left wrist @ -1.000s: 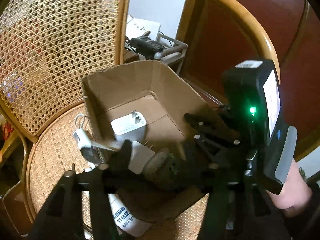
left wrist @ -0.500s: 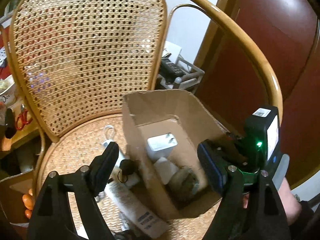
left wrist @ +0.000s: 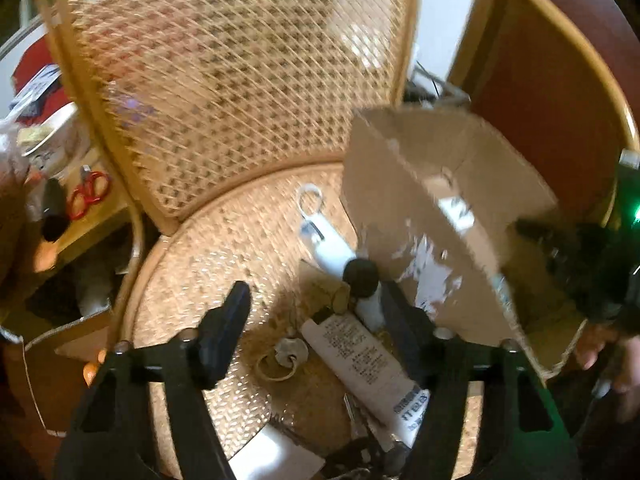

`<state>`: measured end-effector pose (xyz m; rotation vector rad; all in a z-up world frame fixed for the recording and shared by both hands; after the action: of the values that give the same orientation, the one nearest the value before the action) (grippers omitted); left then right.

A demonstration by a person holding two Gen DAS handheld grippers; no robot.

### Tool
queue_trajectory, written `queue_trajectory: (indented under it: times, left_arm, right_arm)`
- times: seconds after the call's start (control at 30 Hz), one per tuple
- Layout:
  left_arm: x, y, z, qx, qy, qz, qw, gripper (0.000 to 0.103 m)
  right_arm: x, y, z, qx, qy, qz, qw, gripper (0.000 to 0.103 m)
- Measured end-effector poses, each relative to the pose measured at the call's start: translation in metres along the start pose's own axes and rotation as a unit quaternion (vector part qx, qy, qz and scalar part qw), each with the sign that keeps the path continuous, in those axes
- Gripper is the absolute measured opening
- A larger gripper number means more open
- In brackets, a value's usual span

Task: Organize rigid objects
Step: 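Reach the left tool toward the white tube and keys on the seat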

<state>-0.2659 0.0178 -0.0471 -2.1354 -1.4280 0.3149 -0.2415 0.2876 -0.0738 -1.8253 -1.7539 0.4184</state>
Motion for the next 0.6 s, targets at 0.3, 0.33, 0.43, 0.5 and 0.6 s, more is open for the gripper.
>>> queue_trajectory:
  times: [0.3, 0.33, 0.43, 0.5, 0.6]
  left_arm:
    - [0.013, 0.001, 0.047, -0.017, 0.02, 0.044, 0.9987, 0.045]
    - [0.011, -0.001, 0.049, -0.012, 0.032, 0.038, 0.9987, 0.044]
    - [0.009, -0.005, 0.06, -0.013, 0.056, 0.025, 0.998, 0.045]
    - [0.01, -0.007, 0.065, -0.015, 0.07, 0.023, 0.9972, 0.043]
    - [0.014, -0.009, 0.068, -0.004, 0.073, 0.03, 0.9969, 0.023]
  right_arm:
    - [0.001, 0.0, 0.0, 0.0, 0.001, -0.001, 1.0, 0.01]
    - [0.001, -0.001, 0.0, 0.0, 0.0, 0.0, 1.0, 0.01]
    - [0.0, 0.0, 0.0, 0.0, 0.001, -0.001, 1.0, 0.01]
    - [0.0, 0.0, 0.0, 0.0, 0.0, -0.001, 1.0, 0.01]
    - [0.0, 0.0, 0.0, 0.0, 0.0, 0.0, 1.0, 0.01]
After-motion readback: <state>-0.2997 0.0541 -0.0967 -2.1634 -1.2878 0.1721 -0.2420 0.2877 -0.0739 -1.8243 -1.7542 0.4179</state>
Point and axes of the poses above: each gripper's, at about its wrist camera, not at the fingertips, and z roughly the way its jaws point, x to its right, y to its underside, the point moved 2 cm from there along z, roughly the way its jaws point, and after that the axes turned 1 degree about y, right-handed, at the moved point
